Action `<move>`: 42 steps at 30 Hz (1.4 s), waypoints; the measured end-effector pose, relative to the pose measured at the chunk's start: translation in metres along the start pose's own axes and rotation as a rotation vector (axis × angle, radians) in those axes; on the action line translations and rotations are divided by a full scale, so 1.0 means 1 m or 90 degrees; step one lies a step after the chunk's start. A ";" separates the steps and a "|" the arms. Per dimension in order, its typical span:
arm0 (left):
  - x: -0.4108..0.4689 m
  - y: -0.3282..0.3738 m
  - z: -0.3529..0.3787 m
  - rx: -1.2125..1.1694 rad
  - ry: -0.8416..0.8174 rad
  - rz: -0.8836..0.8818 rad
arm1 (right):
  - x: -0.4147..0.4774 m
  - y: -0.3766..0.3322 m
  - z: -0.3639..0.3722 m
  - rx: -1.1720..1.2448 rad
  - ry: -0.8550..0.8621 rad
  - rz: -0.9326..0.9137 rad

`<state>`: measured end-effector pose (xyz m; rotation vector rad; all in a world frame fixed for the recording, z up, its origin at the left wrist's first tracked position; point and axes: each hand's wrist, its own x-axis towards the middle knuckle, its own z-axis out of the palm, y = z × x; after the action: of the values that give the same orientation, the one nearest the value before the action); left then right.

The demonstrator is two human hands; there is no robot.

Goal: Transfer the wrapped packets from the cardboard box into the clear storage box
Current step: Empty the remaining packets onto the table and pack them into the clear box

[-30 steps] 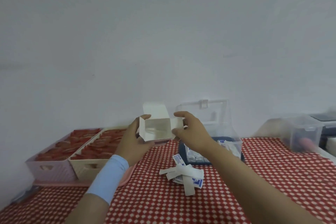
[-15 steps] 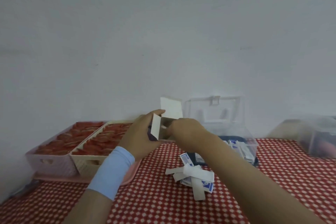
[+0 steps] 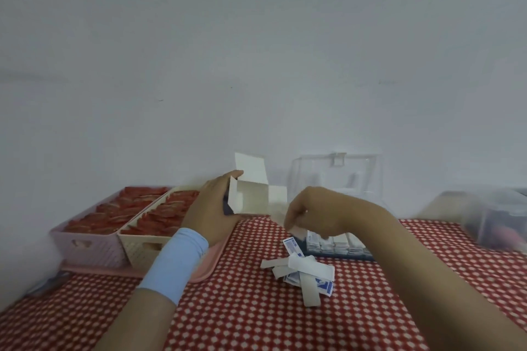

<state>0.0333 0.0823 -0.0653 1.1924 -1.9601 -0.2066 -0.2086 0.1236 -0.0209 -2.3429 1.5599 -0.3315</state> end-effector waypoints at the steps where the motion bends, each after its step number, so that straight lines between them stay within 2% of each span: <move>1: 0.000 0.000 0.003 -0.029 0.017 -0.014 | -0.002 0.004 0.001 0.008 -0.028 0.005; 3: 0.000 -0.001 0.008 -0.088 0.043 -0.045 | -0.004 0.009 0.002 0.048 0.010 0.017; 6: -0.002 -0.005 0.018 -0.147 0.055 -0.092 | 0.000 0.015 0.005 0.113 0.200 0.070; 8: -0.004 -0.009 0.025 -0.178 0.059 -0.121 | 0.007 0.014 0.011 0.207 0.269 0.088; 12: -0.003 -0.016 0.032 -0.178 0.045 -0.173 | 0.029 0.005 0.022 0.495 0.277 0.173; 14: -0.001 -0.021 0.034 -0.173 0.025 -0.185 | 0.039 0.001 0.027 0.557 0.271 0.201; 17: 0.004 -0.031 0.039 -0.172 -0.015 -0.183 | 0.053 -0.001 0.036 0.603 0.268 0.164; 19: 0.009 -0.037 0.041 -0.142 -0.059 -0.167 | 0.063 0.000 0.043 0.561 0.268 0.145; 23: 0.018 -0.048 0.054 0.022 -0.121 -0.115 | 0.075 0.007 0.057 0.281 0.245 0.127; 26: 0.014 -0.045 0.065 -0.008 -0.141 -0.141 | 0.083 0.008 0.062 0.100 0.195 0.116; 29: 0.019 -0.049 0.073 -0.042 -0.073 -0.150 | 0.089 0.008 0.066 0.007 0.180 0.093; 32: 0.030 -0.058 0.073 -0.108 0.024 -0.223 | 0.091 0.009 0.071 0.005 0.226 0.067; 34: 0.032 -0.063 0.075 -0.231 0.040 -0.252 | 0.093 0.009 0.072 0.028 0.249 0.072; 37: 0.034 -0.063 0.075 -0.315 0.065 -0.265 | 0.095 0.008 0.071 0.086 0.292 0.098; 42: 0.035 -0.059 0.070 -0.238 0.051 -0.195 | 0.098 0.015 0.075 0.150 0.343 0.085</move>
<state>0.0156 0.0040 -0.1221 1.2198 -1.5733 -0.6445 -0.1574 0.0369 -0.0936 -2.0509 1.7702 -1.1220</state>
